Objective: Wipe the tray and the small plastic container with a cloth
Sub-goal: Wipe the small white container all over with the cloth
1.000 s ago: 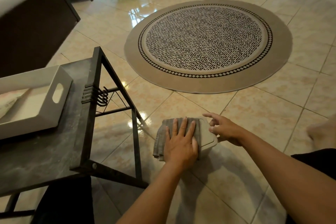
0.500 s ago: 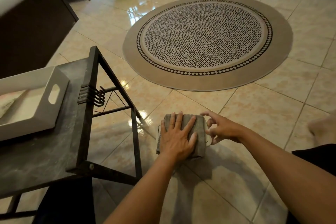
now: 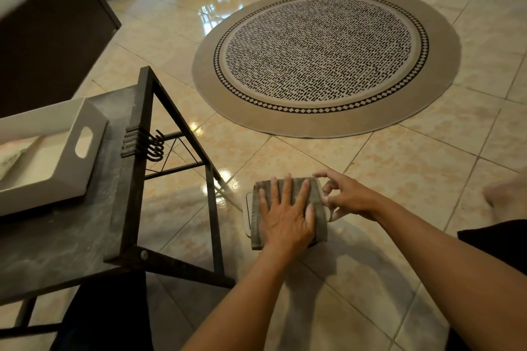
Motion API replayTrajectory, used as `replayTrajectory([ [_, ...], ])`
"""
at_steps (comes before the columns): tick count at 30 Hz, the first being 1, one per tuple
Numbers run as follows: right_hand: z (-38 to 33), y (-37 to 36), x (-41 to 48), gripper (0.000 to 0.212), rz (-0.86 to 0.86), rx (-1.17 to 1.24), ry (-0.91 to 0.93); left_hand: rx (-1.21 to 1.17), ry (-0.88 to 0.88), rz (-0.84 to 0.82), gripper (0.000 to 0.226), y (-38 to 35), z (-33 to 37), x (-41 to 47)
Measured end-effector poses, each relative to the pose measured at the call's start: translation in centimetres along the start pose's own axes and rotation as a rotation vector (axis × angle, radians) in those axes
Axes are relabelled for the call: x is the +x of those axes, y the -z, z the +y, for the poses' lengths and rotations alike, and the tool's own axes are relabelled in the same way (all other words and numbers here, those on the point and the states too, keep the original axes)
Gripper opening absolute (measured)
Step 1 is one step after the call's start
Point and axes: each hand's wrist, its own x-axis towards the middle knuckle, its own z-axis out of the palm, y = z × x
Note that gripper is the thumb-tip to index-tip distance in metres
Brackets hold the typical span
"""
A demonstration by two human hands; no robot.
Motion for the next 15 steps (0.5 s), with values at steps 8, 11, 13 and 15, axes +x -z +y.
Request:
replayTrajectory([
  [8, 0.1, -0.2, -0.3, 0.066, 0.014, 0.030, -0.010, -0.037, 0.079, 0.018, 0.061, 0.6, -1.5, 1.4],
  [11, 0.1, -0.4, -0.2, 0.065, 0.030, 0.017, 0.001, -0.030, 0.156, 0.017, 0.063, 0.5, -1.8, 0.2],
  [13, 0.1, -0.5, -0.1, 0.063, 0.029, 0.024, 0.001, -0.037, 0.103, 0.001, 0.062, 0.2, -0.6, -0.4],
  [15, 0.0, -0.5, -0.1, 0.062, 0.030, 0.029, 0.006, -0.045, 0.043, 0.006, 0.061, 0.2, 0.2, 0.0],
])
